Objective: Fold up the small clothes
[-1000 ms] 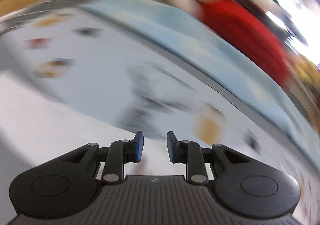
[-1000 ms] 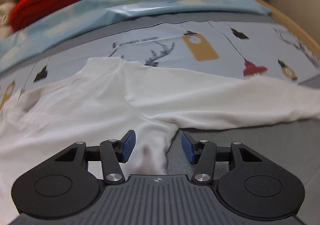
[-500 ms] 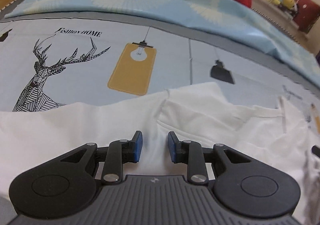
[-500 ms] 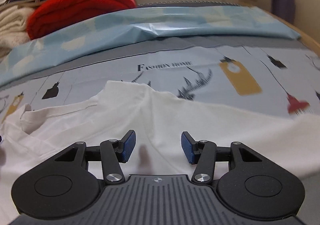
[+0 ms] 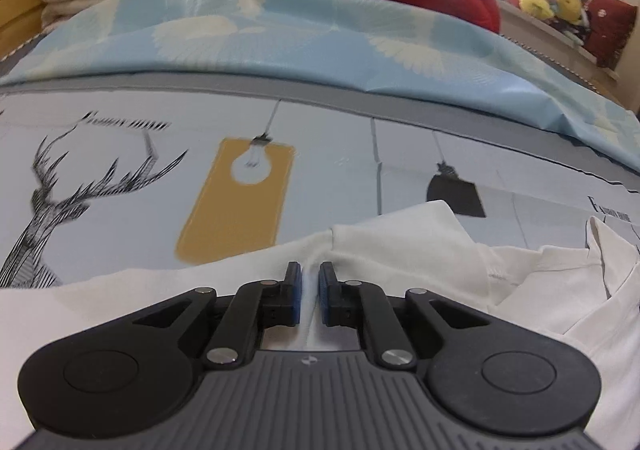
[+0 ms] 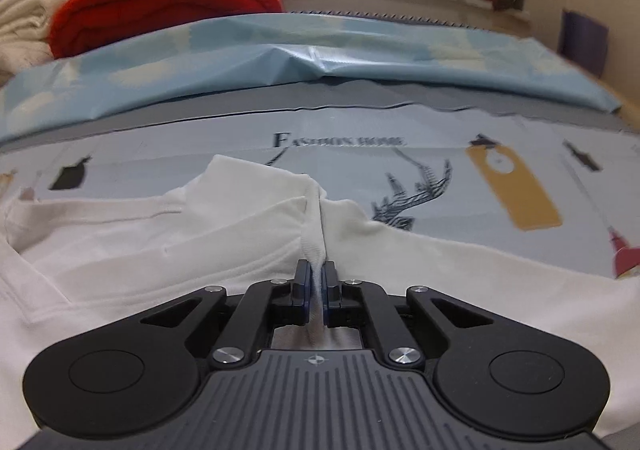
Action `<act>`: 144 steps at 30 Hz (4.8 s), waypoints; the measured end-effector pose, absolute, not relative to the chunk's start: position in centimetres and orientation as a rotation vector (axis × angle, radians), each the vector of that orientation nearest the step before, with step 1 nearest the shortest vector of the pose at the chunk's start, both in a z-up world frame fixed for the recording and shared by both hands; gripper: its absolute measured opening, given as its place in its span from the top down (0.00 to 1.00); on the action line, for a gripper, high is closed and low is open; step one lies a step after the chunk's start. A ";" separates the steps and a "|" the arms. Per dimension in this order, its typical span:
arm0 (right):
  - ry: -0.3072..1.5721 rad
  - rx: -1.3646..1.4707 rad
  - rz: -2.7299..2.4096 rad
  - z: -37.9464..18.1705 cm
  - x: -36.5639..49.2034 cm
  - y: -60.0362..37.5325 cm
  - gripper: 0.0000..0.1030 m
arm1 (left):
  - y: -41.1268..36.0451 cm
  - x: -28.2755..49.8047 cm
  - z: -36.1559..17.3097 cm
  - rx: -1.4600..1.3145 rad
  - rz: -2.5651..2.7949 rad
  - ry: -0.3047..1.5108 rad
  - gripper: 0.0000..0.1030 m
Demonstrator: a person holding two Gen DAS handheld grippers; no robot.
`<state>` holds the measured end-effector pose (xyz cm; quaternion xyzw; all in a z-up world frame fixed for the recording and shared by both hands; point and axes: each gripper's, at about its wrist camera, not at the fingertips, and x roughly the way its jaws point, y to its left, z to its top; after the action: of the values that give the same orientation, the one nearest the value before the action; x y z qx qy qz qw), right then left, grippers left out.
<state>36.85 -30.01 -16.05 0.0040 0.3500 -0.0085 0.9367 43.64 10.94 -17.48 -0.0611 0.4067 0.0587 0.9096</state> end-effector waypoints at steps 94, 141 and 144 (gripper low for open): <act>0.598 0.293 -0.004 -0.8 4.5 -32.9 0.52 | 3.4 21.3 -19.6 -0.005 0.084 0.700 0.00; 0.628 0.125 0.135 1.1 10.7 -21.8 0.50 | 26.2 19.5 -5.6 -0.035 0.392 0.550 0.00; 0.593 0.070 0.144 1.5 10.7 -20.0 0.50 | 32.1 19.6 -7.5 -0.169 0.523 0.650 0.05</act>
<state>10.71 -20.04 1.49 0.0347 0.2921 0.0711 0.9531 19.55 32.11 -7.52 -0.0819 0.3154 0.2535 0.9108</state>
